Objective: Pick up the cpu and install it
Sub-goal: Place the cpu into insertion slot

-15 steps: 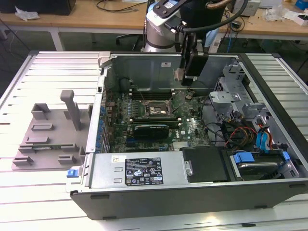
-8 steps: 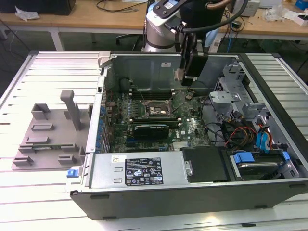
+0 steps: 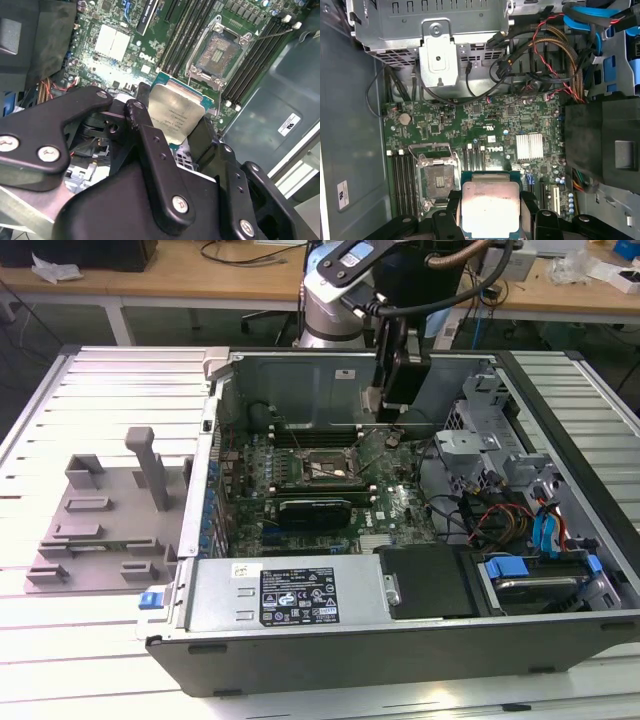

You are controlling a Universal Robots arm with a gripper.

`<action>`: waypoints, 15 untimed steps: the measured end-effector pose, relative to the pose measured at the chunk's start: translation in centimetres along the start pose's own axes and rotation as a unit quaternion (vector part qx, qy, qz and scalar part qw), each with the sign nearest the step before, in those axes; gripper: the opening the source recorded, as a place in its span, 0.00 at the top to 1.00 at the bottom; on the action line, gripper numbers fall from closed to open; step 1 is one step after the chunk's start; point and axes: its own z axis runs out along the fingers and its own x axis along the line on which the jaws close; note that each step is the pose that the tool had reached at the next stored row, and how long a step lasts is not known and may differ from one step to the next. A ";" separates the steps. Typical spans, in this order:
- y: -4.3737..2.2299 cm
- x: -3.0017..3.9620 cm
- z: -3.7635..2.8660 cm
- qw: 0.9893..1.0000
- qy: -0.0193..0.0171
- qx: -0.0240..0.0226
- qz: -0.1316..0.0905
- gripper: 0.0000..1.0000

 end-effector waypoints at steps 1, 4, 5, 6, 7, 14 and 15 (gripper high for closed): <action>0.00 0.00 0.06 1.000 0.000 0.000 0.000 0.45; 0.00 0.00 0.26 1.000 0.000 0.000 0.000 0.45; 0.01 0.00 0.32 1.000 0.000 0.000 0.000 0.45; 0.01 0.00 0.40 1.000 0.000 0.000 0.000 0.45; 0.01 0.00 0.48 1.000 0.000 0.000 0.000 0.45; 0.02 0.00 0.90 1.000 0.000 0.000 0.000 0.45; 0.02 0.00 0.98 1.000 0.000 0.000 0.000 0.45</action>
